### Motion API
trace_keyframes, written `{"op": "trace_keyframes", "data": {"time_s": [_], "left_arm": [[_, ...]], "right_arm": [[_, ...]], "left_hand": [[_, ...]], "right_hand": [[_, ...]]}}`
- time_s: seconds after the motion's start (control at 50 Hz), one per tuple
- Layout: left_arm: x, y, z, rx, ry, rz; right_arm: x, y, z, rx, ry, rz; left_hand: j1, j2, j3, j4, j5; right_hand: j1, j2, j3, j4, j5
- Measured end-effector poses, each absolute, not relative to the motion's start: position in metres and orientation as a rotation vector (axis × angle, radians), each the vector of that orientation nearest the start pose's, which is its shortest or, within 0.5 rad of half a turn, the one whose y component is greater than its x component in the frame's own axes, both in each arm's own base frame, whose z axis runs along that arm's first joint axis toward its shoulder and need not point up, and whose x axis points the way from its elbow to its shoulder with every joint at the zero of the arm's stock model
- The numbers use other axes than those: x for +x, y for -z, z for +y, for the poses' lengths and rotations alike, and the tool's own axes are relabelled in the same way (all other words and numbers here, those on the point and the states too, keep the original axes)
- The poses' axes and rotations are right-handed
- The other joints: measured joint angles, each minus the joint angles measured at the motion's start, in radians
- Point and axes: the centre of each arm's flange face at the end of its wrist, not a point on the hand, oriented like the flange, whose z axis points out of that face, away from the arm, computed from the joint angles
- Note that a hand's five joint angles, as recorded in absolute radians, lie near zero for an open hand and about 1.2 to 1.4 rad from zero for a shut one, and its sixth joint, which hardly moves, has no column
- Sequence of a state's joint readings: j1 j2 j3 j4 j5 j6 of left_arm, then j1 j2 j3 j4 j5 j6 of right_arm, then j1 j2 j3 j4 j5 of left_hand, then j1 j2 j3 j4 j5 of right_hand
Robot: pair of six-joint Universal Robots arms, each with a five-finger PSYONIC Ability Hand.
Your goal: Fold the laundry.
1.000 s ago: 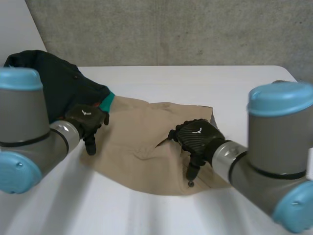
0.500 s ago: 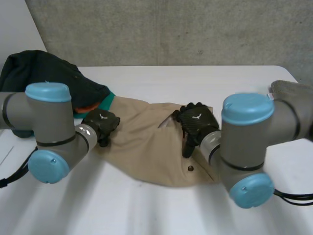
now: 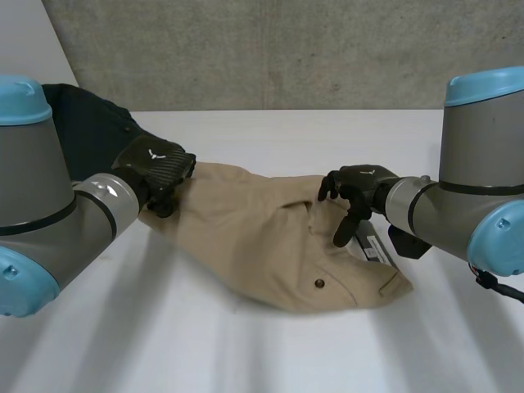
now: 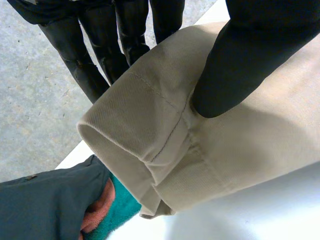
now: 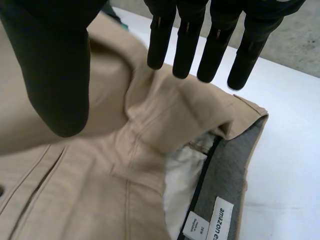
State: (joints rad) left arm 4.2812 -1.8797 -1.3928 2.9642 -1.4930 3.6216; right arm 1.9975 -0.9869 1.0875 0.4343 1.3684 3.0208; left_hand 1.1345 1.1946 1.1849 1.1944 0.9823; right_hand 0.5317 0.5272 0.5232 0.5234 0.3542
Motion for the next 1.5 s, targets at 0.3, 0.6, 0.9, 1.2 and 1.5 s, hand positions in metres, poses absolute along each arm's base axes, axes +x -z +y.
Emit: {"op": "trace_keyframes", "data": {"time_s": [0.3,0.6,0.9,1.2,1.5], "left_arm": [[-0.269,-0.253,-0.258,1.187,1.874,2.280],[-0.274,-0.266,-0.250,1.161,1.957,2.303],[-0.283,-0.330,-0.316,0.926,2.343,1.986],[-0.285,-0.403,-0.318,0.638,2.789,1.766],[-0.281,-0.190,-0.278,1.105,1.857,2.446]], "right_arm": [[0.290,-0.237,-0.277,-0.825,1.478,2.260],[0.350,-0.145,-0.277,-0.857,1.571,2.217],[0.332,-0.273,-0.362,-0.837,2.289,1.788],[0.325,-0.363,-0.369,-0.952,2.610,1.192],[0.298,-0.155,-0.300,-1.649,1.669,1.979]], "left_hand": [[0.000,0.000,0.000,0.000,0.000],[0.000,0.000,0.000,0.000,0.000],[0.000,0.003,0.004,0.001,0.000],[0.006,0.004,0.004,0.001,0.020],[0.006,0.005,0.004,0.001,0.020]], "right_hand": [[-0.131,-0.129,-0.120,-0.128,-0.151],[0.181,0.187,0.187,0.186,0.178],[0.573,0.631,0.662,0.671,0.590],[0.573,0.631,0.663,0.672,0.640],[0.572,0.645,0.663,0.674,0.639]]}}
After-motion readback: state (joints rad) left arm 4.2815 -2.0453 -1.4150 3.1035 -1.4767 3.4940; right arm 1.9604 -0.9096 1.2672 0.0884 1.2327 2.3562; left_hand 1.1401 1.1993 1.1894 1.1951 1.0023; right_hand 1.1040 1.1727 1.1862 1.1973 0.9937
